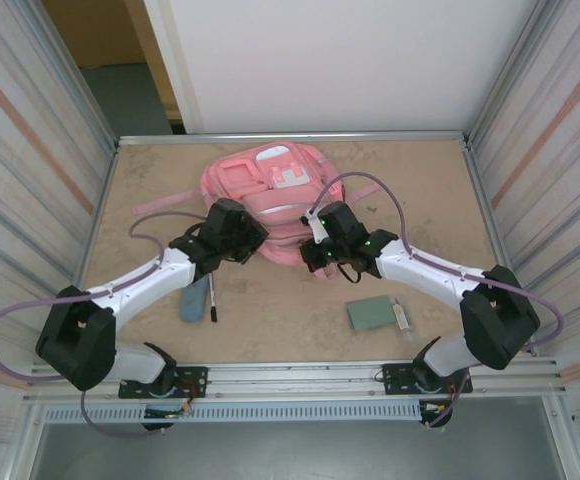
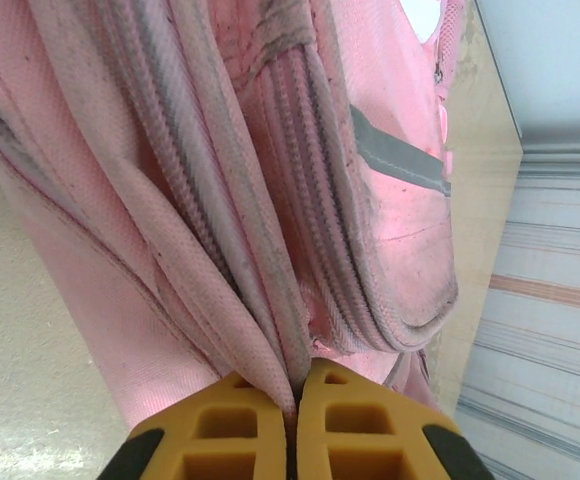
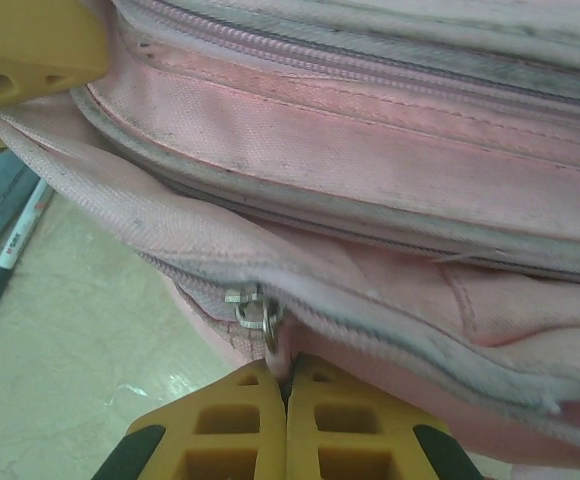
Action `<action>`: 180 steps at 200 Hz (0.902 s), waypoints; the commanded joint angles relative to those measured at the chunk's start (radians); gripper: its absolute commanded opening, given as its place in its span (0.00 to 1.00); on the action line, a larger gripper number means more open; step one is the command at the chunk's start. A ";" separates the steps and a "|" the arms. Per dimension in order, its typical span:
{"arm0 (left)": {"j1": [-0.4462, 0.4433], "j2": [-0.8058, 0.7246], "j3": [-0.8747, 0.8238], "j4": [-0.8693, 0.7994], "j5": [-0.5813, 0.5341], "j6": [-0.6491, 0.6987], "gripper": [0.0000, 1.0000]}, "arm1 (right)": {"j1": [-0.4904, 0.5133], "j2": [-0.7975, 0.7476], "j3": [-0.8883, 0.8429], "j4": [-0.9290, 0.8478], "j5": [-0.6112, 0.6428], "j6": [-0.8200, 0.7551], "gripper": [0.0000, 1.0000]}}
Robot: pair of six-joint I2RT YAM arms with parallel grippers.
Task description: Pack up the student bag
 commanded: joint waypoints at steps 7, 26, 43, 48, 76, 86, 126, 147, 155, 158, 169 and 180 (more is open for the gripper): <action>0.048 -0.060 -0.027 -0.029 -0.079 0.045 0.00 | -0.052 -0.047 -0.063 -0.036 0.133 0.075 0.00; 0.063 -0.063 -0.029 -0.049 -0.087 0.061 0.00 | -0.056 -0.065 -0.082 -0.036 0.134 0.084 0.00; 0.069 -0.073 -0.041 -0.059 -0.102 0.076 0.00 | -0.068 -0.076 -0.085 -0.043 0.112 0.097 0.00; 0.069 -0.077 -0.046 -0.064 -0.114 0.077 0.00 | -0.068 -0.079 -0.083 -0.051 0.112 0.098 0.00; 0.086 -0.094 -0.067 -0.065 -0.110 0.081 0.00 | -0.077 -0.084 -0.089 -0.063 0.131 0.091 0.00; 0.091 -0.105 -0.077 -0.065 -0.111 0.091 0.00 | -0.089 -0.077 -0.088 -0.067 0.125 0.088 0.00; 0.186 -0.109 -0.092 -0.065 -0.023 0.160 0.00 | -0.135 -0.069 -0.083 -0.075 0.084 0.070 0.00; 0.203 -0.105 -0.084 -0.070 0.009 0.199 0.00 | -0.148 -0.061 -0.057 -0.094 -0.087 -0.004 0.00; 0.203 -0.104 -0.086 -0.068 0.017 0.201 0.00 | -0.148 -0.058 -0.046 -0.100 -0.154 -0.028 0.09; 0.205 -0.103 -0.087 -0.067 0.021 0.201 0.00 | -0.147 -0.053 -0.042 -0.101 -0.175 -0.032 0.13; 0.205 -0.102 -0.090 -0.066 0.042 0.206 0.00 | -0.144 -0.035 -0.020 -0.104 -0.244 -0.037 0.26; 0.205 -0.107 -0.095 -0.063 0.053 0.209 0.00 | -0.139 -0.007 0.006 -0.107 -0.308 -0.036 0.32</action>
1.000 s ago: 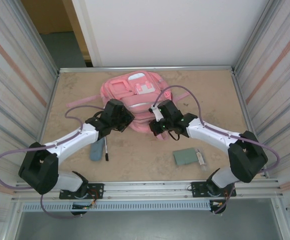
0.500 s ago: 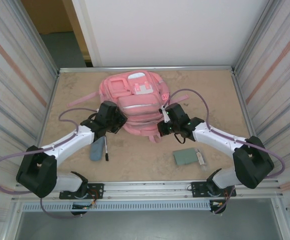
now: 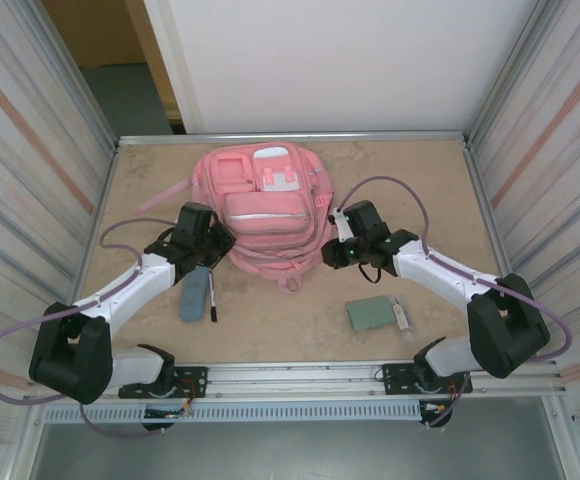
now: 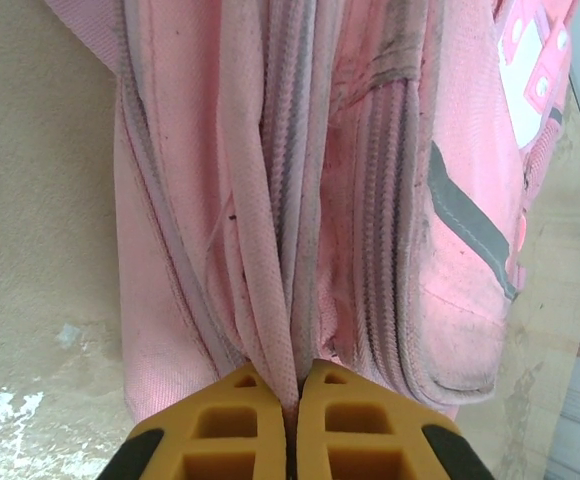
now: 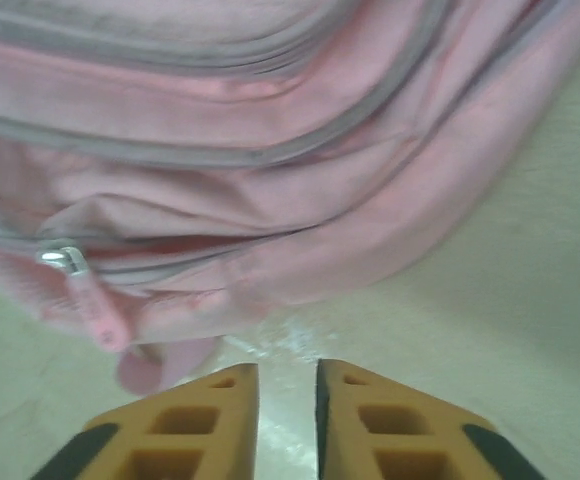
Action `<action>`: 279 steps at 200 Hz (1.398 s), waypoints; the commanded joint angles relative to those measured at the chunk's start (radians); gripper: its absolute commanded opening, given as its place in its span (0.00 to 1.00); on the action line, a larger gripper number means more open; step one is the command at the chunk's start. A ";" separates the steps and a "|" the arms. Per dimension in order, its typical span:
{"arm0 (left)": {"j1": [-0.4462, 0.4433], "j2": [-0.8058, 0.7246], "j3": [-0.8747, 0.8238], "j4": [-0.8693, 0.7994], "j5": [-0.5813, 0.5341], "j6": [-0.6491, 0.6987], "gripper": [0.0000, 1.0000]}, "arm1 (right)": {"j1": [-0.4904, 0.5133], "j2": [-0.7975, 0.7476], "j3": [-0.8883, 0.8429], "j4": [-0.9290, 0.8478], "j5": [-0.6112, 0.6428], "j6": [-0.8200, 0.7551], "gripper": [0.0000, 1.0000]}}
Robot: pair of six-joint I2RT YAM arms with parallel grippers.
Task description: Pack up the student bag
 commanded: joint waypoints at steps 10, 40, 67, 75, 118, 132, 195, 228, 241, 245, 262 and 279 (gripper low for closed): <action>0.008 -0.025 -0.004 0.028 0.033 0.047 0.00 | 0.024 0.067 0.095 -0.025 -0.245 -0.032 0.35; 0.009 -0.028 -0.015 0.020 0.055 0.053 0.00 | 0.072 0.141 0.152 -0.050 -0.230 -0.009 0.42; 0.011 -0.042 -0.033 0.020 0.046 0.051 0.00 | 0.078 0.191 0.185 -0.085 -0.193 -0.010 0.46; 0.011 -0.045 -0.032 0.015 0.050 0.052 0.00 | 0.077 0.204 0.188 -0.087 -0.201 -0.010 0.46; 0.013 -0.051 -0.033 0.011 0.056 0.061 0.00 | 0.091 0.259 0.208 -0.090 -0.250 0.008 0.47; 0.014 -0.053 -0.027 0.006 0.069 0.070 0.00 | 0.097 0.274 0.213 -0.094 -0.253 0.010 0.47; 0.014 -0.051 -0.054 0.027 0.065 0.059 0.00 | 0.140 0.321 0.248 -0.126 -0.273 0.002 0.45; 0.014 -0.051 -0.048 0.018 0.078 0.069 0.00 | 0.163 0.343 0.268 -0.164 -0.250 -0.012 0.44; 0.014 -0.052 -0.057 0.019 0.059 0.062 0.00 | 0.170 0.355 0.276 -0.183 -0.229 -0.018 0.42; 0.015 -0.053 -0.057 0.020 0.057 0.060 0.00 | 0.173 0.357 0.278 -0.188 -0.219 -0.018 0.41; 0.016 -0.050 -0.053 0.020 0.072 0.066 0.00 | 0.182 0.367 0.280 -0.194 -0.180 -0.009 0.41; 0.016 -0.050 -0.062 0.024 0.068 0.061 0.00 | 0.190 0.381 0.287 -0.196 -0.154 0.002 0.38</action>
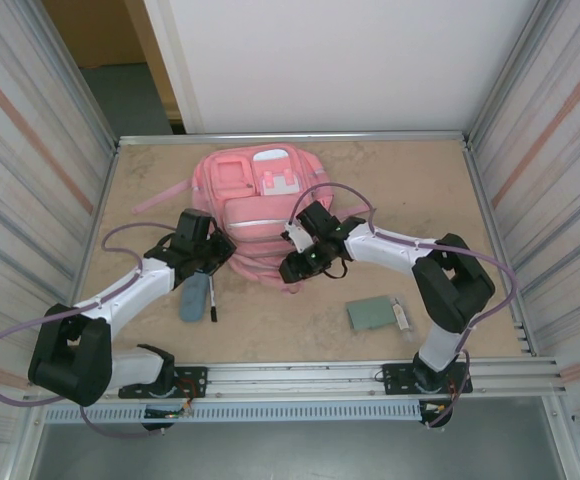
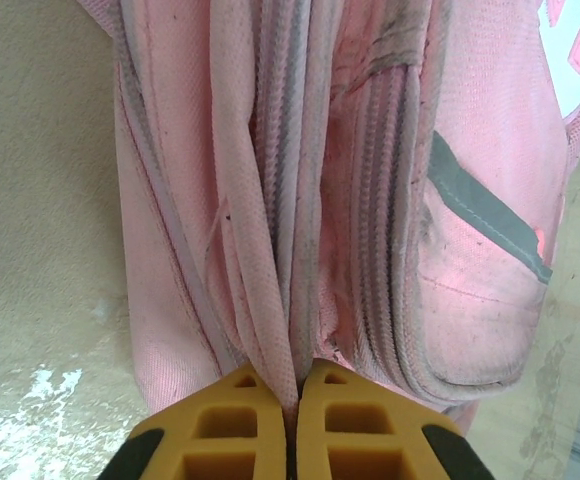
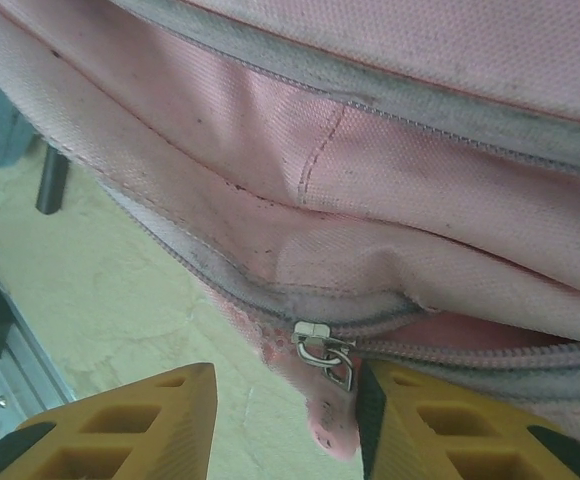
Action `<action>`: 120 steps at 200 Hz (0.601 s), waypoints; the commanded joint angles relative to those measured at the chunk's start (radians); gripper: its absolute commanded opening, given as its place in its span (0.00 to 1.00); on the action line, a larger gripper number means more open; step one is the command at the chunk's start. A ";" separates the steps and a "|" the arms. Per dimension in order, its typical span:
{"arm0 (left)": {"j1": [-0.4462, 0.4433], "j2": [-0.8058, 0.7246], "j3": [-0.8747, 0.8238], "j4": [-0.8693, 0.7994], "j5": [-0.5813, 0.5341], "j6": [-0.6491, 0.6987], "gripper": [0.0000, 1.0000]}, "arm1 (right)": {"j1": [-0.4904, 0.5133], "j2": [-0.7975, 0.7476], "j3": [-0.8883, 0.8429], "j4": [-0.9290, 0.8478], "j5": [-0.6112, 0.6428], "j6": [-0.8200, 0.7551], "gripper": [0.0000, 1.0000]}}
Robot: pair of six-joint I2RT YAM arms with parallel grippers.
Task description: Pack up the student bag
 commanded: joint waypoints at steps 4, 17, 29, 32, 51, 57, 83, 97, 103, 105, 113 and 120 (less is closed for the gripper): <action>0.009 -0.038 -0.012 0.022 0.015 0.015 0.00 | 0.021 0.034 0.024 -0.056 0.070 0.007 0.35; 0.009 -0.031 -0.015 0.027 0.013 0.012 0.00 | 0.021 0.030 0.013 -0.040 0.088 0.017 0.27; 0.011 -0.027 -0.007 0.023 0.029 0.021 0.00 | 0.020 0.021 0.001 -0.021 0.089 0.029 0.21; 0.011 -0.027 -0.007 0.021 0.031 0.023 0.00 | 0.020 0.020 -0.001 -0.018 0.091 0.031 0.19; 0.011 -0.028 -0.015 0.020 0.008 0.023 0.00 | 0.020 -0.001 -0.007 -0.023 0.123 0.037 0.12; 0.013 -0.028 -0.017 0.020 0.001 0.023 0.00 | 0.017 -0.011 -0.013 -0.026 0.144 0.041 0.08; 0.031 -0.033 -0.016 0.009 0.021 0.040 0.00 | -0.017 -0.050 -0.043 -0.045 0.190 0.075 0.00; 0.032 -0.038 -0.026 0.006 -0.008 0.049 0.00 | -0.043 -0.073 -0.053 -0.079 0.220 0.076 0.00; 0.034 -0.038 -0.029 0.012 -0.010 0.057 0.00 | -0.050 -0.080 -0.057 -0.094 0.244 0.075 0.00; 0.035 -0.038 -0.029 0.014 -0.008 0.061 0.00 | -0.053 -0.084 -0.060 -0.099 0.254 0.075 0.00; 0.039 -0.036 -0.026 0.019 0.002 0.080 0.00 | -0.065 -0.097 -0.070 -0.112 0.293 0.077 0.00; 0.041 -0.035 -0.022 0.016 0.008 0.098 0.00 | -0.078 -0.105 -0.081 -0.118 0.320 0.080 0.00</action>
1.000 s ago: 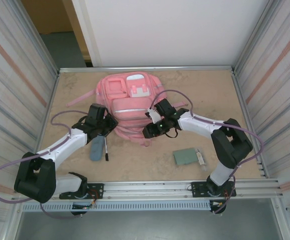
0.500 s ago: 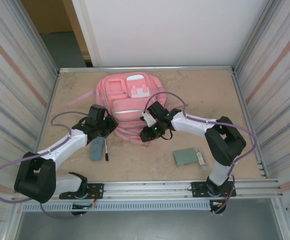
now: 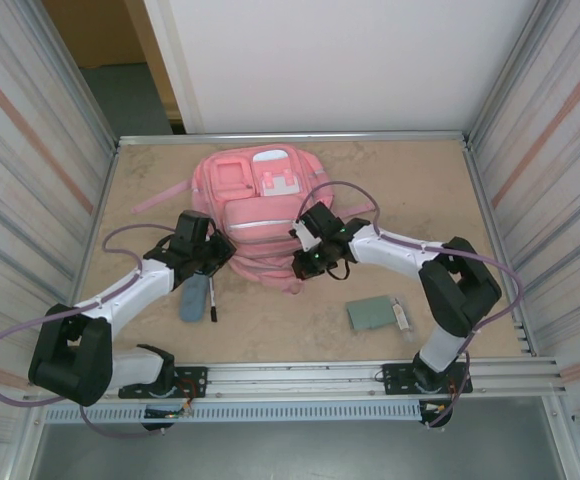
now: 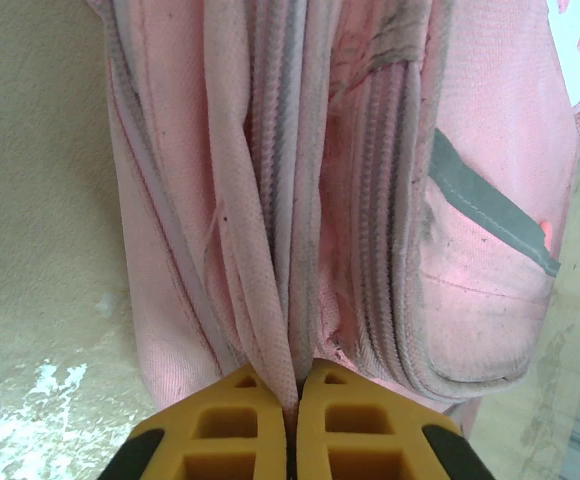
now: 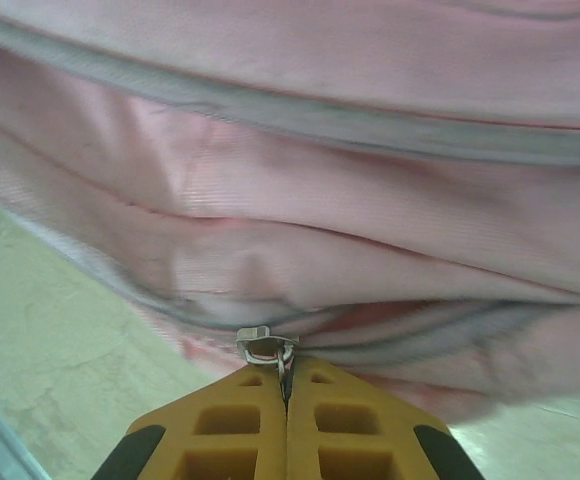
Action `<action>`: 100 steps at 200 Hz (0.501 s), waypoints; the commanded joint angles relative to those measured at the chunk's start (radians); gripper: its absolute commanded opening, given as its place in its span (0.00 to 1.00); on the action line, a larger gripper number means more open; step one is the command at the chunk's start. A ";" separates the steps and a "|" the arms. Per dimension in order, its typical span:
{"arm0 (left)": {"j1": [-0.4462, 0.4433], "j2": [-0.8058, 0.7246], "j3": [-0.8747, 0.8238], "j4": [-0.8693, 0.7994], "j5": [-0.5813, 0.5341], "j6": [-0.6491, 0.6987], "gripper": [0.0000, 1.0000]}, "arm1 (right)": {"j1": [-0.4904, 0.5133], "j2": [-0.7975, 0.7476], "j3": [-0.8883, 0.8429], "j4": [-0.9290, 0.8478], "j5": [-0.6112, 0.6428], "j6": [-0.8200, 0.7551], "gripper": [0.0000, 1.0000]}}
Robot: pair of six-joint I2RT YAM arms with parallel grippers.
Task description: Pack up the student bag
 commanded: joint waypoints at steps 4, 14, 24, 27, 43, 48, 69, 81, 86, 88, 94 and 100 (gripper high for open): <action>0.023 -0.036 0.000 0.001 -0.011 0.084 0.00 | -0.061 -0.057 -0.049 -0.106 0.181 0.028 0.00; 0.028 -0.032 0.003 -0.008 -0.021 0.104 0.00 | -0.077 -0.064 -0.053 -0.118 0.199 0.032 0.00; 0.037 -0.025 0.003 -0.010 -0.032 0.114 0.00 | -0.085 -0.072 -0.056 -0.129 0.211 0.030 0.00; 0.041 -0.023 0.005 -0.009 -0.031 0.115 0.00 | -0.085 -0.074 -0.057 -0.131 0.220 0.030 0.00; 0.079 0.000 0.013 -0.002 0.008 0.122 0.00 | -0.086 -0.087 -0.064 -0.139 0.279 0.032 0.00; 0.092 0.008 0.018 -0.001 0.019 0.125 0.00 | -0.088 -0.089 -0.066 -0.139 0.291 0.032 0.00; 0.138 0.054 0.053 0.005 0.054 0.174 0.00 | -0.082 -0.095 -0.056 -0.141 0.248 0.009 0.00; 0.155 0.101 0.107 -0.022 0.052 0.214 0.00 | -0.063 -0.114 -0.065 -0.111 0.189 0.000 0.00; 0.159 0.122 0.137 -0.040 0.048 0.230 0.00 | -0.052 -0.121 -0.070 -0.092 0.161 -0.002 0.00; 0.161 0.130 0.150 -0.047 0.048 0.236 0.00 | -0.048 -0.125 -0.070 -0.084 0.150 -0.002 0.00; 0.166 0.154 0.180 -0.064 0.048 0.254 0.00 | -0.029 -0.132 -0.075 -0.059 0.116 0.005 0.00; 0.173 0.173 0.208 -0.068 0.057 0.279 0.00 | -0.012 -0.134 -0.074 -0.034 0.084 0.017 0.00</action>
